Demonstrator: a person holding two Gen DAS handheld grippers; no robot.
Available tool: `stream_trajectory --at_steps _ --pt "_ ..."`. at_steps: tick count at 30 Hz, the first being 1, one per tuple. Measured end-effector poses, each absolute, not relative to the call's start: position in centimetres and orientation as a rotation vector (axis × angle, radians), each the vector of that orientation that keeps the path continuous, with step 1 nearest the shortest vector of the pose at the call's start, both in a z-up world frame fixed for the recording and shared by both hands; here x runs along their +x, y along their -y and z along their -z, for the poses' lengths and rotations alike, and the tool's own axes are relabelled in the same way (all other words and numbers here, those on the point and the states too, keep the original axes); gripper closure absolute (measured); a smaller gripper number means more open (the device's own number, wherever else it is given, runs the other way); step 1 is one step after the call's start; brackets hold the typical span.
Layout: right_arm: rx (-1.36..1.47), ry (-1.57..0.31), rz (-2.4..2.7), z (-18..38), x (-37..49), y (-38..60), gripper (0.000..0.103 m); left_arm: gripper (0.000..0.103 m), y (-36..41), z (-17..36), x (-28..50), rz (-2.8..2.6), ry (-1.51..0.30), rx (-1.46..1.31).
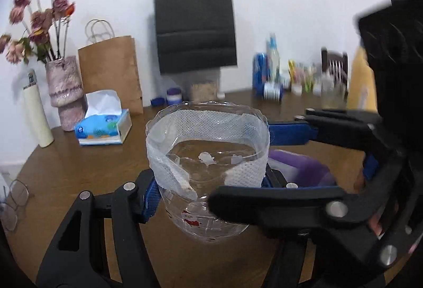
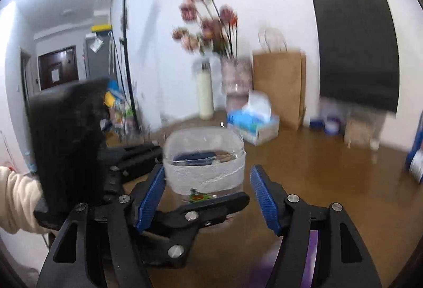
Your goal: Flip cup upright
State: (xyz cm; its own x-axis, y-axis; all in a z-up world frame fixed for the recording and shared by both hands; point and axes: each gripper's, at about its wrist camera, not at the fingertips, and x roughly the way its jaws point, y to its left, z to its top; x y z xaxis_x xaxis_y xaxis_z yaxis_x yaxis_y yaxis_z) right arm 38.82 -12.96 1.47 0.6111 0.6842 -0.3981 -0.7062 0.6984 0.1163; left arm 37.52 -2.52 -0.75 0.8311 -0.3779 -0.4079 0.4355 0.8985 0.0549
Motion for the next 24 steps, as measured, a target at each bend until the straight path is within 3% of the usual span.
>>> stream_trajectory --at_steps 4,6,7,8,19,24 --pt "0.010 -0.540 -0.829 -0.2 39.8 12.9 0.038 0.043 2.4 1.6 38.0 0.416 -0.500 0.108" --pt "0.015 -0.563 -0.838 0.1 39.9 12.7 0.038 0.032 2.2 2.0 37.8 0.400 -0.556 0.111" --pt "0.000 -0.565 -0.824 0.3 39.7 12.5 0.038 0.018 1.9 2.3 37.6 0.406 -0.590 0.099" --pt "-0.023 -0.566 -0.799 0.5 39.6 12.2 0.038 0.013 1.7 2.6 37.4 0.408 -0.613 0.092" --pt "-0.162 -0.608 -0.734 2.1 37.8 10.4 0.035 0.008 -1.0 4.2 32.2 0.330 -0.709 0.144" --pt "-0.150 -0.600 -0.713 1.6 36.8 11.0 0.024 0.007 -2.0 3.4 31.2 0.272 -0.676 0.113"
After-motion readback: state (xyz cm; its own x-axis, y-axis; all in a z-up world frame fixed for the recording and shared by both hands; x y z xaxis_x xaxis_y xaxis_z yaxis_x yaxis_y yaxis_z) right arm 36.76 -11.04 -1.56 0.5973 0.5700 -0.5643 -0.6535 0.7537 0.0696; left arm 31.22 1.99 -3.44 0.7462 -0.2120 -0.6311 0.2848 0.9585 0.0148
